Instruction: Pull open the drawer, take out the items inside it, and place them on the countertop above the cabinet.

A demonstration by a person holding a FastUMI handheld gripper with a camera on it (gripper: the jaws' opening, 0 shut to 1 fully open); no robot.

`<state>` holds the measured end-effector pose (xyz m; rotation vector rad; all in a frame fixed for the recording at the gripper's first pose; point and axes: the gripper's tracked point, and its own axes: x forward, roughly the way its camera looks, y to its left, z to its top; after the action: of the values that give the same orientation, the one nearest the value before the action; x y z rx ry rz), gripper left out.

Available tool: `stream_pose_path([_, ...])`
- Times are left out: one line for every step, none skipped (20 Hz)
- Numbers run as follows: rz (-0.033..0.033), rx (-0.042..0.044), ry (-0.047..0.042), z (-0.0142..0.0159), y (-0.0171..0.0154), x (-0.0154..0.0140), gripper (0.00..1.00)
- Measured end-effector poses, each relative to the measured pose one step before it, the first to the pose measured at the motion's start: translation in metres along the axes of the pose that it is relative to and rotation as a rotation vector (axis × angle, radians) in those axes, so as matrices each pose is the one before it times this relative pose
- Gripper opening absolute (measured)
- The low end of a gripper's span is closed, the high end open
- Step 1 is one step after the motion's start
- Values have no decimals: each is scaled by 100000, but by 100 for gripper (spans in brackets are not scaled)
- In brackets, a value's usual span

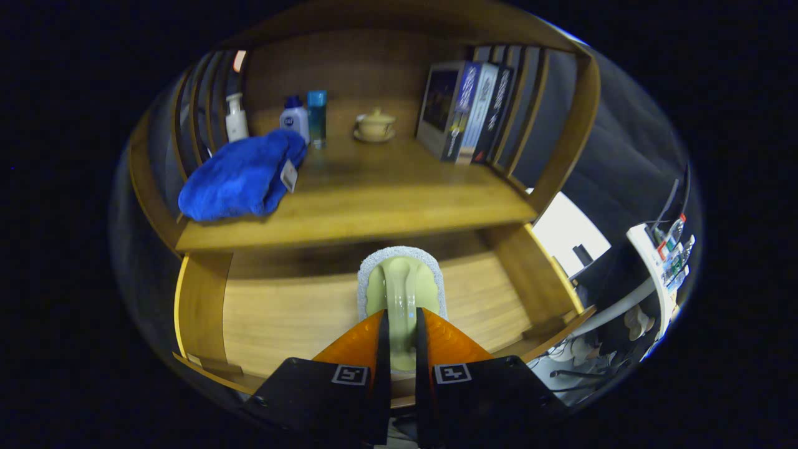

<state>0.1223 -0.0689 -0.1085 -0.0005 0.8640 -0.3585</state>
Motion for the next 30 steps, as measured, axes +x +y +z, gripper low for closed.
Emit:
stream_pose_path([436, 1538, -6506, 1302, -38, -617, 25])
stream_pose_path([850, 1655, -5984, 1337, 15, -625, 25])
stream_pose_path([366, 1303, -5378, 1484, -156, -574, 25])
stream_pose_path([-236, 1784, -5062, 1455, -469, -435, 25])
stream_pose_path([793, 2428, -5114, 1727, -151, -130, 25])
stream_pose_path([1155, 2774, -4349, 1616, 282, -17, 25])
stream_pose_path([1841, 2653, -3291, 1529, 374, 347, 25])
stream_pose_path([2358, 2036, -3312, 1662, 441, 675, 25])
stream_pose_path([1318, 1016, -2637, 1408, 427, 909, 25])
stream_pose_path([1795, 253, -2835, 1069, 408, 924, 25])
stream_pose_path([1379, 107, -2557, 952, 648, 1275, 25])
stream_pose_path([1530, -181, -249, 322, 621, 1437, 25])
stream_pose_path([1327, -1461, 2020, -235, 514, 1260, 25])
stream_pose_path([-66, -3235, 3711, -592, 19, 1125, 25])
stream_pose_path([-710, -4063, 3923, -698, -108, 1063, 25])
stream_pose_path([-957, -3433, 3755, -595, 102, 1198, 25])
stream_pose_path([-881, -1518, 2476, -531, 165, 1163, 25])
stream_pose_path([834, -844, 1880, -537, 595, 1091, 25])
stream_pose_path([783, -1579, 2809, -718, 617, 984, 25])
stream_pose_path([421, -2565, 3373, -628, 253, 989, 25])
stream_pose_path([486, -2725, 3463, -686, 159, 906, 25])
stream_pose_path([370, -1528, 2642, -615, 288, 1063, 25])
stream_pose_path([490, -546, 3176, -500, 239, 548, 25])
stream_pose_path([656, 467, 1518, -56, 152, 723, 25])
stream_pose_path([1139, 1392, 1724, -110, 211, 552, 25])
stream_pose_path([1336, 1053, 1482, -90, 132, 339, 25])
stream_pose_path([100, 697, 410, 59, -166, 252, 25])
stream_pose_path([87, 1020, -507, 251, -248, 346, 27])
stream_pose_path([1073, 1552, -488, 191, 102, 288, 26])
stream_pose_path([2987, 2664, -2264, 459, 643, 298, 26])
